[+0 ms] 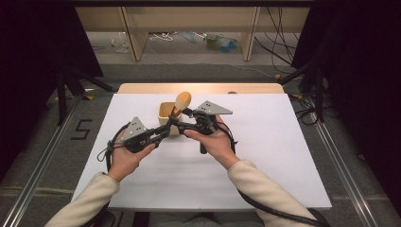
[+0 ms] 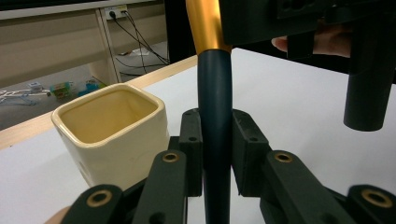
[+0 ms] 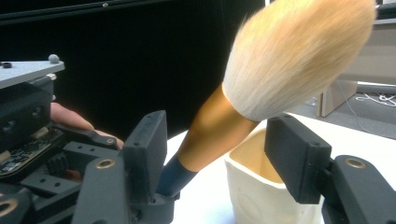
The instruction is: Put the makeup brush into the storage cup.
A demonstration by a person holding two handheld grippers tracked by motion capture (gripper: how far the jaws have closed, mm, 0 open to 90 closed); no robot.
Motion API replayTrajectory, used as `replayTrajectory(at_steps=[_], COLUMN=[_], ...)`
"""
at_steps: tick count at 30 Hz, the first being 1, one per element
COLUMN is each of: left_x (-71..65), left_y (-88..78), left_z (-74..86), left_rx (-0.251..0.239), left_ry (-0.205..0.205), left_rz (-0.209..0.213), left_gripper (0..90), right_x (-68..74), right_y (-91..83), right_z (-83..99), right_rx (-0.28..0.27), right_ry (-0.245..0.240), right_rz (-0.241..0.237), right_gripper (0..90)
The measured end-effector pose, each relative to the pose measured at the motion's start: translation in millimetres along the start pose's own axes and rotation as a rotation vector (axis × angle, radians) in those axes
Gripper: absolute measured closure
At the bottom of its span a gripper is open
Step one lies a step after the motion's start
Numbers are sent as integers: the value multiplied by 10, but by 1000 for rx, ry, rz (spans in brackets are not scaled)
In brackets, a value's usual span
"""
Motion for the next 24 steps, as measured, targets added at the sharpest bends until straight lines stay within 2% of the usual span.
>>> replayTrajectory(at_steps=[2,3,7,14,17,18,19,21,22,23,24], left_x=[4,3,-7,-16,-19,-21,-21,-26,-25,-25,-28], left_y=[-3,-2,7,22,30,31,42,59,66,74,78], left_z=[2,0,2,11,17,18,21,32,33,31,26], left_rx=[3,2,-3,0,2,8,5,12,7,0,-18], left_ry=[5,4,-4,-6,-4,-1,0,8,16,8,0], left_rz=[0,-2,1,6,10,10,13,16,18,27,39], left_gripper=[759,758,759,758,757,756,755,751,729,653,584], right_x=[-6,7,-5,-2,11,3,24,49,61,62,72], right_y=[8,2,21,17,13,19,11,8,1,9,-3], right_z=[-10,-4,-29,-34,-32,-42,-31,-31,-34,-48,-60], right_rx=[-1,19,-9,-2,2,-16,2,6,19,-1,1], right_ry=[-6,21,-2,26,29,10,34,33,22,-12,-48], right_rz=[3,4,5,10,-1,-4,-10,-23,-29,-27,-16], right_gripper=[427,436,466,536,568,581,593,619,638,654,657])
Point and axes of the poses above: each handheld gripper's, and its own axes: y roughly forward along the jaws, z roughly out of its underside, x roughly to its left, the point moved 4 cm from there along y, roughly forward along the jaws, and after that the axes turned 14 degrees about y, right-handed, at the moved point
